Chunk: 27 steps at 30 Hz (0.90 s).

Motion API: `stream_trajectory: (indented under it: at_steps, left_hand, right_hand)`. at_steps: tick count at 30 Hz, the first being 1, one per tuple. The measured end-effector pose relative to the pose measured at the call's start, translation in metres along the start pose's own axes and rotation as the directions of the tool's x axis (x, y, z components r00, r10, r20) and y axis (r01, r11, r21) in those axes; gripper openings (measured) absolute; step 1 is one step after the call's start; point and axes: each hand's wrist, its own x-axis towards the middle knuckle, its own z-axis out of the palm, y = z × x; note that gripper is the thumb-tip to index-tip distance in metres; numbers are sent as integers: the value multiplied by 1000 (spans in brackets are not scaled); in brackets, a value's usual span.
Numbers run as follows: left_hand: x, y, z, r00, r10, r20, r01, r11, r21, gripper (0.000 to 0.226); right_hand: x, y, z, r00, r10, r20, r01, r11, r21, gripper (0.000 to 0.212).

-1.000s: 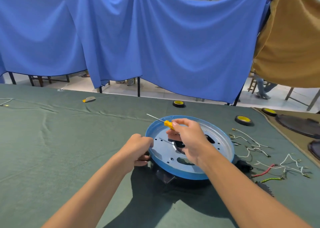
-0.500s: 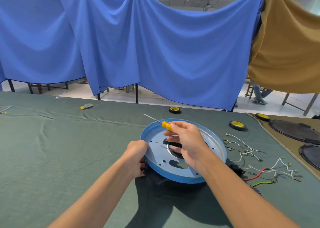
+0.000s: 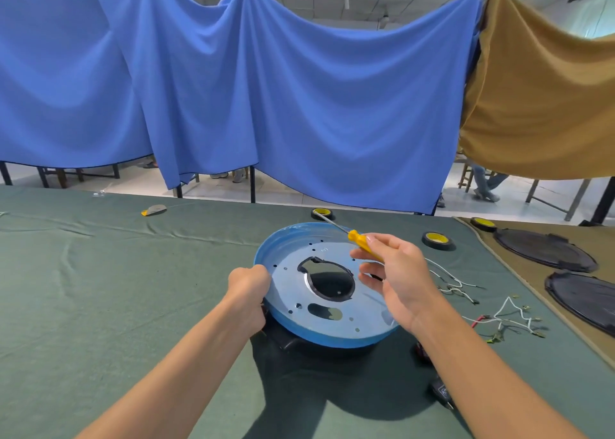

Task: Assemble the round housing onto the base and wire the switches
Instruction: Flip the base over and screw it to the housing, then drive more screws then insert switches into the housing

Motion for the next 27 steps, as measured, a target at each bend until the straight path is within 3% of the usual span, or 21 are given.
stream_trajectory:
  at_steps: [4, 7, 10, 13, 18, 22, 25, 27]
  left_hand:
    - [-6, 12, 3, 978, 207, -23, -207, 978, -11, 18]
    - [-16, 25, 2, 902, 425, -69, -419, 904, 88, 30]
    - [-31, 35, -2, 714, 693, -96, -656, 711, 252, 34]
    - [-40, 40, -4, 521, 851, -62, -774, 502, 387, 53]
    - [-49, 39, -6, 227, 972, 60, -824, 159, 544, 70]
    - [-38, 26, -5, -34, 977, 210, -756, -162, 634, 68]
    - [-24, 12, -8, -157, 932, 327, -672, -343, 656, 61]
    - [-14, 2, -11, -210, 887, 412, -618, -446, 647, 58]
  right_hand:
    - [-5, -7, -13, 1000, -13, -21, 15, 997, 73, 18]
    - [-11, -14, -23, 999, -36, -38, 41, 987, 155, 15]
    - [-16, -20, -32, 996, -51, -70, 66, 970, 232, 11]
    - [-21, -24, -40, 993, -47, -111, 77, 956, 282, 9]
    - [-29, -16, -53, 978, -4, -209, 75, 939, 334, 14]
    - [-34, 3, -60, 955, 71, -289, 36, 937, 349, 17]
    - [-36, 18, -61, 942, 109, -319, 4, 942, 335, 14]
    - [-38, 28, -60, 937, 95, -337, -14, 972, 235, 12]
